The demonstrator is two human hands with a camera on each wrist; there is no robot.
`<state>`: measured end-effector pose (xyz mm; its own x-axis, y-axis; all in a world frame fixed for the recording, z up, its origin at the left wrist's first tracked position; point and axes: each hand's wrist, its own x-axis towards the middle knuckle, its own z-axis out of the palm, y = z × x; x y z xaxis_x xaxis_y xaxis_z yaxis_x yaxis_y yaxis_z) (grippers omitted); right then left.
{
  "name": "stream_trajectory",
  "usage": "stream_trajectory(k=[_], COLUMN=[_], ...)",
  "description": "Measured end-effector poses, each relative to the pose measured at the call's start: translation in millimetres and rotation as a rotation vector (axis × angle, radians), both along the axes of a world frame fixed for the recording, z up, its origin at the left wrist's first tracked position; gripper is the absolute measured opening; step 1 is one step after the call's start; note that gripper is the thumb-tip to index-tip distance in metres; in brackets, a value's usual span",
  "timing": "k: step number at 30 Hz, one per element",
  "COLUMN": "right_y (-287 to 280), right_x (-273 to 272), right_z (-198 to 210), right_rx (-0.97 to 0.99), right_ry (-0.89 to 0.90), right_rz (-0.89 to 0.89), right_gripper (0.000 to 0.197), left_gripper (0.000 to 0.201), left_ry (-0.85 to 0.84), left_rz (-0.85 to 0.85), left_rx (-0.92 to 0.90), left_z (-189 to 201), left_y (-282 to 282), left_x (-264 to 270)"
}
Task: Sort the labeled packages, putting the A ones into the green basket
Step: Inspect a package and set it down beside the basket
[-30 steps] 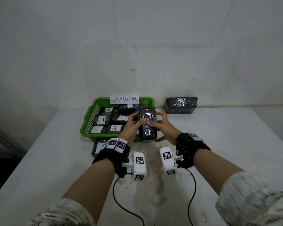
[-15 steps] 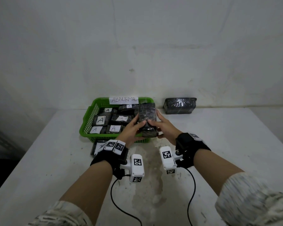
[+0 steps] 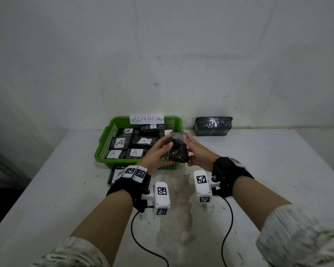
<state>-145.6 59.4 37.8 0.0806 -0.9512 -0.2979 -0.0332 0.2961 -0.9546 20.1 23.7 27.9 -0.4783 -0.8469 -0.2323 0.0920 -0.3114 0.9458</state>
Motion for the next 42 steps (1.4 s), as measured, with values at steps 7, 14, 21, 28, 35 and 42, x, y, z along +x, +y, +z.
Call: stream_trajectory(k=[7, 14, 21, 28, 35, 42], right_y=[-1.0, -2.2, -8.0, -3.8, -0.1, 3.3], right_x=[-5.7, -17.9, -2.8, 8.5, 11.6, 12.0], right_z=[1.2, 5.6, 0.6, 2.9, 11.1, 10.9], right_rx=[-0.020, -0.072, -0.062, 0.049, 0.026, 0.047], right_ry=[0.347, 0.507, 0.168, 0.096, 0.156, 0.180], right_rz=[0.026, 0.181, -0.056, -0.019, -0.038, 0.018], right_gripper=[0.071, 0.098, 0.068, 0.071, 0.049, 0.060], left_gripper=[0.048, 0.038, 0.047, 0.040, 0.050, 0.046], left_ry=[0.016, -0.065, -0.295, -0.253, -0.249, -0.226], left_rz=[0.089, 0.124, 0.082, 0.040, 0.015, 0.096], left_rx=[0.034, 0.016, -0.089, -0.068, -0.009, -0.028], left_z=[0.6, 2.8, 15.5, 17.7, 20.5, 12.1], left_y=[-4.3, -5.9, -3.0, 2.6, 6.8, -2.3], left_x=[-1.1, 2.7, -2.6, -9.7, -15.6, -20.6])
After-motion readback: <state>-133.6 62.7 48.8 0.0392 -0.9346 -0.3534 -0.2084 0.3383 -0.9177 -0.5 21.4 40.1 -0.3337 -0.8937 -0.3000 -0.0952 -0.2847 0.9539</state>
